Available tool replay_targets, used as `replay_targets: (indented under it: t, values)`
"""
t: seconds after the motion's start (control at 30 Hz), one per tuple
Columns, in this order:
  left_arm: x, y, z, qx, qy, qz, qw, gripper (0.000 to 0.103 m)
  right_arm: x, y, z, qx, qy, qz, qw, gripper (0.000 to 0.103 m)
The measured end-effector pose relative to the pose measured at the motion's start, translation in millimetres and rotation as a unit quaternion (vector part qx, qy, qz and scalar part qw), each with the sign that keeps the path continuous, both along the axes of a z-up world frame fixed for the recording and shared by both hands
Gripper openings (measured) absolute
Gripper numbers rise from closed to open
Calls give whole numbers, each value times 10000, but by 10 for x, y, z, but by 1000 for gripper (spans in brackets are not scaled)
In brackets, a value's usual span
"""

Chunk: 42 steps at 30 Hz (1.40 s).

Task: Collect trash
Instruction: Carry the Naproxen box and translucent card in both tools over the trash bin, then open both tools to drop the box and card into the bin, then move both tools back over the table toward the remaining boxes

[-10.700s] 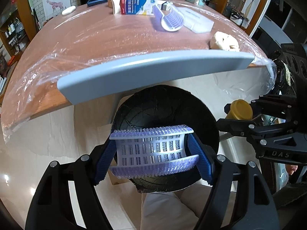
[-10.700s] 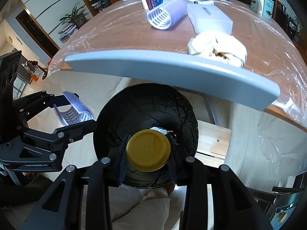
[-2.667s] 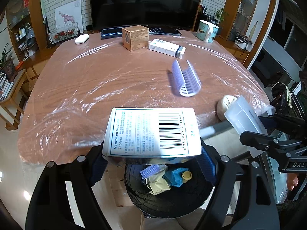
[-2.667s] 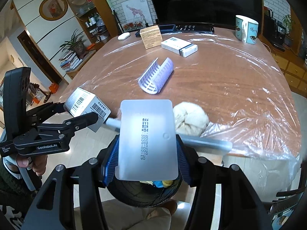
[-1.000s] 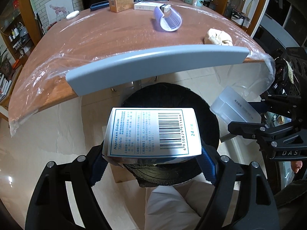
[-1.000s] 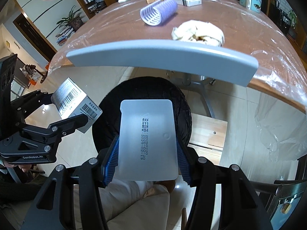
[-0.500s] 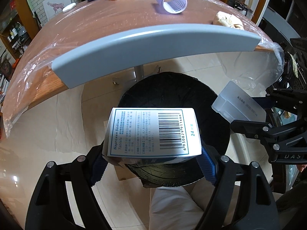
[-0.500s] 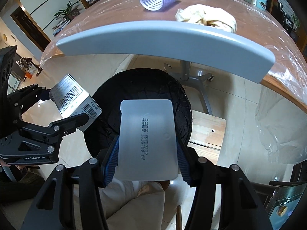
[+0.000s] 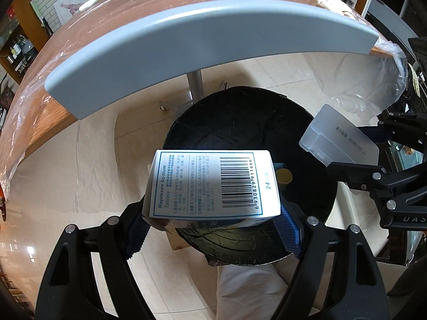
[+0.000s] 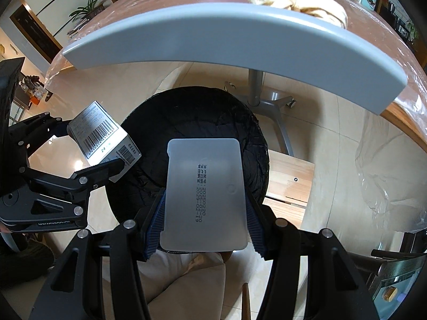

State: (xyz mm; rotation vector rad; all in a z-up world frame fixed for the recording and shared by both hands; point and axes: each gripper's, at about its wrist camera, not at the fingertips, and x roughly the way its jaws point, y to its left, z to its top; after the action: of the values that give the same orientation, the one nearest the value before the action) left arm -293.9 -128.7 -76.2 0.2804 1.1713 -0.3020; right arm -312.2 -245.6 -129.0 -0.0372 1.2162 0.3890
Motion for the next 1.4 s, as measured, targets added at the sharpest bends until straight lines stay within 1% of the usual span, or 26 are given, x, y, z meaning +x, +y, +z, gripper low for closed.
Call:
replay_targets:
  t: [0.43, 0.93, 1.0, 1.03, 1.07, 1.1, 1.13, 1.3, 1.4]
  values:
    - [101, -31, -110, 120, 62, -50, 9999, 81, 53, 32, -72, -90, 59, 11, 9999, 54]
    - [178, -44, -119, 174, 112, -100, 9997, 81, 98, 48, -88, -132, 106, -22, 9999, 54]
    - [190, -39, -108, 116, 126, -121, 9998, 82, 109, 44, -79, -88, 78, -32, 9999, 54]
    - [196, -40, -108, 97, 137, -127, 9998, 82, 109, 38, -67, -89, 39, -55, 9999, 56]
    - [204, -43, -109, 90, 159, -129, 9997, 82, 113, 29, -53, -99, 4, -91, 9999, 69]
    - [210, -42, -111, 106, 166, -117, 9997, 83, 105, 19, -33, -91, -39, -123, 9999, 76]
    - [214, -34, -109, 120, 178, -110, 9997, 83, 103, 0, -11, -54, -89, -168, 9998, 81]
    - [230, -40, -107, 62, 206, -103, 9997, 85, 93, -77, 69, 59, -122, -231, 9996, 81]
    - [223, -43, -45, 0, 151, -74, 9999, 85, 50, -130, 140, 122, -163, -280, 9994, 81]
